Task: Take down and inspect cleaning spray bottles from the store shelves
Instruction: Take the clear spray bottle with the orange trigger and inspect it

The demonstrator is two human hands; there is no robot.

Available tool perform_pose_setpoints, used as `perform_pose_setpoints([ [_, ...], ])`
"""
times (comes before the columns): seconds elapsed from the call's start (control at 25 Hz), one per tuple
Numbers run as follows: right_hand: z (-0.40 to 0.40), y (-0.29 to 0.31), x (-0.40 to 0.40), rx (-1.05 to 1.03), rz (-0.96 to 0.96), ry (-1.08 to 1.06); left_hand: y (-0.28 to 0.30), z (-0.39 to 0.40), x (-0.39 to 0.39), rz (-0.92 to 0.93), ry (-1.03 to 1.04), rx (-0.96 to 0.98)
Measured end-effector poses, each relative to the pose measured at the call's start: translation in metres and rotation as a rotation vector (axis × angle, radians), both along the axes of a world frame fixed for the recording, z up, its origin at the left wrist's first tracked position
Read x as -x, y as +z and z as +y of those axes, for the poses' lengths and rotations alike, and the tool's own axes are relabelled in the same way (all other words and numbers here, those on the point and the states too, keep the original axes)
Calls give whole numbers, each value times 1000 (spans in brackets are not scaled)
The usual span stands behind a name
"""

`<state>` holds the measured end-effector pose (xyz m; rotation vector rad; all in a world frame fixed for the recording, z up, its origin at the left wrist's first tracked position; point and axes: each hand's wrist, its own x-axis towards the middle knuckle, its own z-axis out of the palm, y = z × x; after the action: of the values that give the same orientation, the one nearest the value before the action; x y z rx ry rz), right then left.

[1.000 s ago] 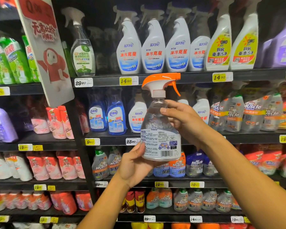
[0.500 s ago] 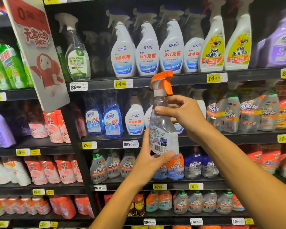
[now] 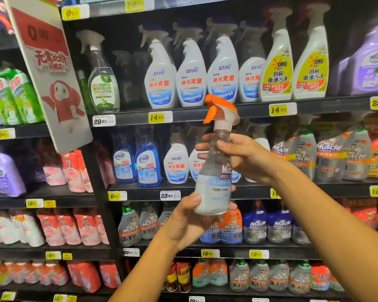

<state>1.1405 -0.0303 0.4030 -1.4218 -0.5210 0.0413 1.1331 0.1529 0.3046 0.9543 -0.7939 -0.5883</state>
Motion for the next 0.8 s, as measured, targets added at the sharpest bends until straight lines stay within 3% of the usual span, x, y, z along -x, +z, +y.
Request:
perform_pose_setpoints([
  [0.16, -10, 1, 1, -9, -61, 32, 5, -5, -2, 98, -207, 124],
  [0.24, -12, 1, 0, -7, -92, -44, 4, -5, -5, 164, -187, 122],
  [0.36, -18, 5, -2, 31, -152, -149, 4, 1, -12, 153, 42, 78],
  [0.52, -26, 8, -5, 119, -194, -268, 10, -2, -15, -111, 433, -139],
  [0.8, -33, 8, -8, 96, -252, -243, 19, -10, -12, -120, 559, -136],
])
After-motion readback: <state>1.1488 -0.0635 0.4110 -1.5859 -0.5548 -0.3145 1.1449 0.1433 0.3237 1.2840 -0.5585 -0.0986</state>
